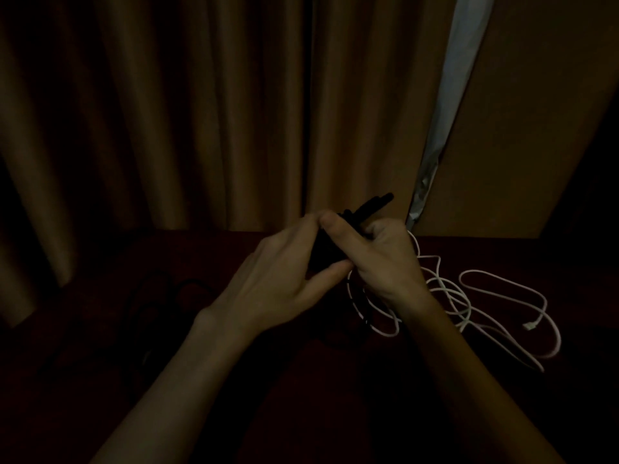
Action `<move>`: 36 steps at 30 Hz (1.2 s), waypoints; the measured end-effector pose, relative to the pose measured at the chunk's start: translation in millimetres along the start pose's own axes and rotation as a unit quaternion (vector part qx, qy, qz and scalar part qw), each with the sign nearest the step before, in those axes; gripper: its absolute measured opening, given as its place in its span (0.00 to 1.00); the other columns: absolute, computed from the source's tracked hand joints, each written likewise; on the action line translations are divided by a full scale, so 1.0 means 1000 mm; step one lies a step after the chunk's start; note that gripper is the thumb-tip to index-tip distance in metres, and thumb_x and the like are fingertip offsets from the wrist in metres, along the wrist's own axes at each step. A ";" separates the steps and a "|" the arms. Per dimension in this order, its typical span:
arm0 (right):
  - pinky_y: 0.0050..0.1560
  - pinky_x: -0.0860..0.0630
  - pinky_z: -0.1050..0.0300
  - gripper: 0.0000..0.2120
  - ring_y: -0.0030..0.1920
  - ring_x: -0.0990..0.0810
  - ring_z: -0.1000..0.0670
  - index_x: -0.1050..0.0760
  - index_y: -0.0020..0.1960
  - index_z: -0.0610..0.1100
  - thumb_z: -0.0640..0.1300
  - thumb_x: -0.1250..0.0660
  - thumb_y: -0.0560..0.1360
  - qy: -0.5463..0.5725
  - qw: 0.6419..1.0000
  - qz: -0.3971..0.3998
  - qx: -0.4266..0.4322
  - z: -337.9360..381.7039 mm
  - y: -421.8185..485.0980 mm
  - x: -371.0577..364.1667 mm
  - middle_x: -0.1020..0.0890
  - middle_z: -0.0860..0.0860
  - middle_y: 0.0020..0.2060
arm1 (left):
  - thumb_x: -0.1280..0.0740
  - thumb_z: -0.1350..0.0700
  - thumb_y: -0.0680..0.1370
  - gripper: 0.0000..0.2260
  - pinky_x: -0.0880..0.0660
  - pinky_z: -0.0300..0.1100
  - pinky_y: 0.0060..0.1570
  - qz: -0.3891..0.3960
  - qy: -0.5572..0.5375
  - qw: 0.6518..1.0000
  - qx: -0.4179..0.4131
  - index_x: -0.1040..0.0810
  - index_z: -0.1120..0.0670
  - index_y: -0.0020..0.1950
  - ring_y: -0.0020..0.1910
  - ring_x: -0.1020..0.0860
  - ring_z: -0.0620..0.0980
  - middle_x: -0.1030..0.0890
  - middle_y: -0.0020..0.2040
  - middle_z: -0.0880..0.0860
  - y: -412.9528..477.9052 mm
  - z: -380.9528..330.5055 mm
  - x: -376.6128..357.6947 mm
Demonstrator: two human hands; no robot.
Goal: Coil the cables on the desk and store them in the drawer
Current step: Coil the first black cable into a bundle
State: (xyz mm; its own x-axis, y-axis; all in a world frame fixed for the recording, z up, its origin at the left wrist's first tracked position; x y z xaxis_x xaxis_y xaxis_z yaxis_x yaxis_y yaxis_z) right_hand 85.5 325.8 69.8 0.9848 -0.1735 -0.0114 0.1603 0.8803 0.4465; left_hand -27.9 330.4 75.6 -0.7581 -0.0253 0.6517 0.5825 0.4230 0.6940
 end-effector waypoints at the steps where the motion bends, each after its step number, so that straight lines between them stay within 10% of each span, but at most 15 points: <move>1: 0.26 0.30 0.67 0.20 0.25 0.22 0.58 0.25 0.24 0.49 0.51 0.28 0.73 -0.001 1.000 -0.003 -0.004 0.001 -0.001 -0.001 0.22 0.55 0.22 | 0.35 0.42 0.80 0.23 0.19 0.48 0.47 -0.002 -0.001 1.000 0.000 0.31 0.53 0.70 0.54 0.19 0.45 0.21 0.60 0.48 0.000 0.000 -0.001; 8: 0.23 0.38 0.64 0.21 0.20 0.34 0.56 0.28 0.34 0.46 0.62 0.38 0.76 -0.041 0.991 0.106 -0.069 -0.010 -0.001 -0.018 0.31 0.53 0.22 | 0.34 0.50 0.81 0.12 0.30 0.28 0.38 -0.061 -0.033 0.998 0.006 0.30 0.47 0.63 0.41 0.23 0.38 0.25 0.47 0.38 0.003 -0.001 0.014; 14: 0.26 0.41 0.65 0.14 0.27 0.39 0.57 0.25 0.58 0.39 0.49 0.40 0.84 0.077 0.958 0.250 -0.120 -0.023 -0.011 -0.028 0.35 0.52 0.30 | 0.34 0.54 0.80 0.08 0.34 0.28 0.30 -0.098 -0.079 0.989 0.083 0.25 0.54 0.58 0.30 0.25 0.40 0.25 0.34 0.42 0.001 0.019 0.024; 25: 0.25 0.46 0.62 0.31 0.22 0.37 0.59 0.29 0.70 0.43 0.45 0.22 0.70 0.154 0.969 0.186 -0.057 -0.010 0.000 -0.019 0.23 0.52 0.32 | 0.39 0.48 0.77 0.10 0.32 0.32 0.27 -0.047 -0.431 0.866 0.249 0.19 0.46 0.43 0.29 0.25 0.44 0.22 0.33 0.50 -0.002 0.027 -0.006; 36: 0.51 0.19 0.56 0.21 0.45 0.14 0.48 0.22 0.61 0.42 0.33 0.23 0.70 0.044 0.970 0.239 0.012 0.003 -0.011 -0.021 0.14 0.44 0.43 | 0.37 0.40 0.74 0.18 0.50 0.39 0.26 0.145 -0.563 0.778 0.241 0.17 0.39 0.61 0.24 0.38 0.42 0.26 0.31 0.51 -0.011 0.012 -0.034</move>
State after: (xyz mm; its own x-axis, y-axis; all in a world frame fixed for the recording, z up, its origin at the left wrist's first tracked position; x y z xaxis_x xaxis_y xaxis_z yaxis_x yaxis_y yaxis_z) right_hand 62.6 318.4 67.5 0.9482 0.2911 0.1270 -0.3169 0.8404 0.4398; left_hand -11.8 337.5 41.8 -0.5503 0.8278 -0.1090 0.8044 0.5606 0.1966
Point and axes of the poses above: each hand's wrist, its own y-axis towards the middle knuckle, its own x-axis out of the back of the hand, z = x × y, the point moved 10 cm from there along y, towards the middle knuckle
